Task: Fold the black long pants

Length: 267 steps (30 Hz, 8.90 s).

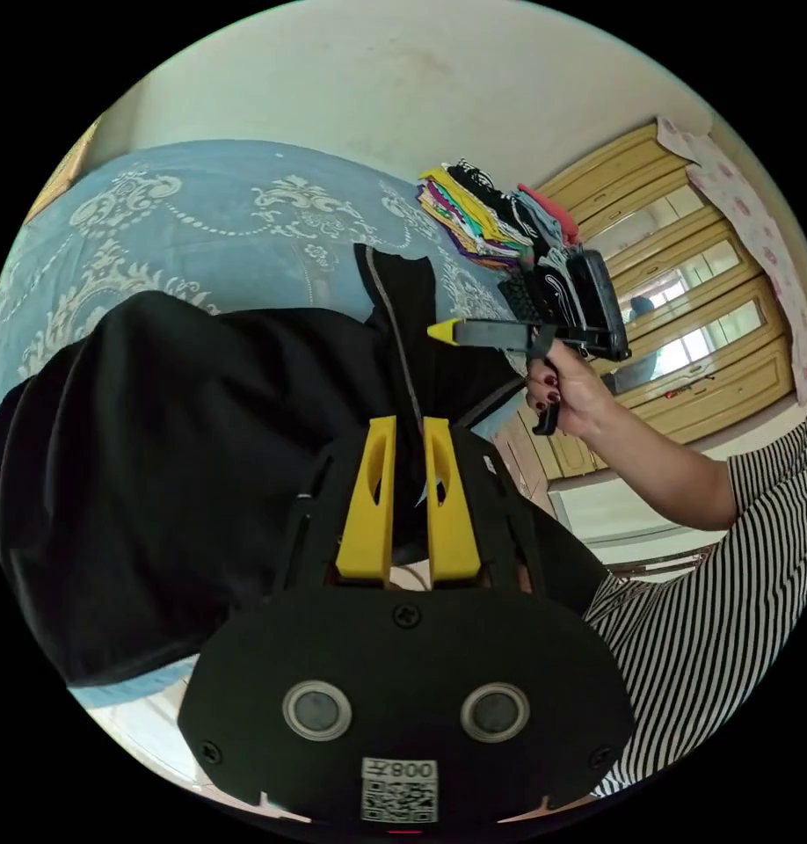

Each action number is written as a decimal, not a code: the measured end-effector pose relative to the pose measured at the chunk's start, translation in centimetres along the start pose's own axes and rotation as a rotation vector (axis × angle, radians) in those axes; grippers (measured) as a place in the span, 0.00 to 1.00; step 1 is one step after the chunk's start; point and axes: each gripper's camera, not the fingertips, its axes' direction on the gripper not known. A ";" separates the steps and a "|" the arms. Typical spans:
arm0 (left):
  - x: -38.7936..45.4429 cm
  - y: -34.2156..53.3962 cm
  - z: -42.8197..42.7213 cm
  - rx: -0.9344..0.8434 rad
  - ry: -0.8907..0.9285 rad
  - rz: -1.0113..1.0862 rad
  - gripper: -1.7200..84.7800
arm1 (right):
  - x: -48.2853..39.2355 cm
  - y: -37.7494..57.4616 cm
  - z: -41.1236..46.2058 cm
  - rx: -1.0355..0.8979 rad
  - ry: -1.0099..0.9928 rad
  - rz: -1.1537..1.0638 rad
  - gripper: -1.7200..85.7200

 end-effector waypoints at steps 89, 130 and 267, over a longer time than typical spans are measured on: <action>-13.2 -32.2 69.4 -0.435 -0.179 0.417 0.10 | 15.0 25.7 -53.7 0.527 -0.436 0.738 0.09; -2.8 -32.5 56.7 -0.470 -0.146 0.597 0.04 | 20.9 26.7 -43.7 0.520 -0.389 0.770 0.03; -7.0 -19.9 -16.4 0.153 -0.304 -0.069 0.07 | 11.2 -24.8 17.3 -0.160 -0.036 -0.549 0.03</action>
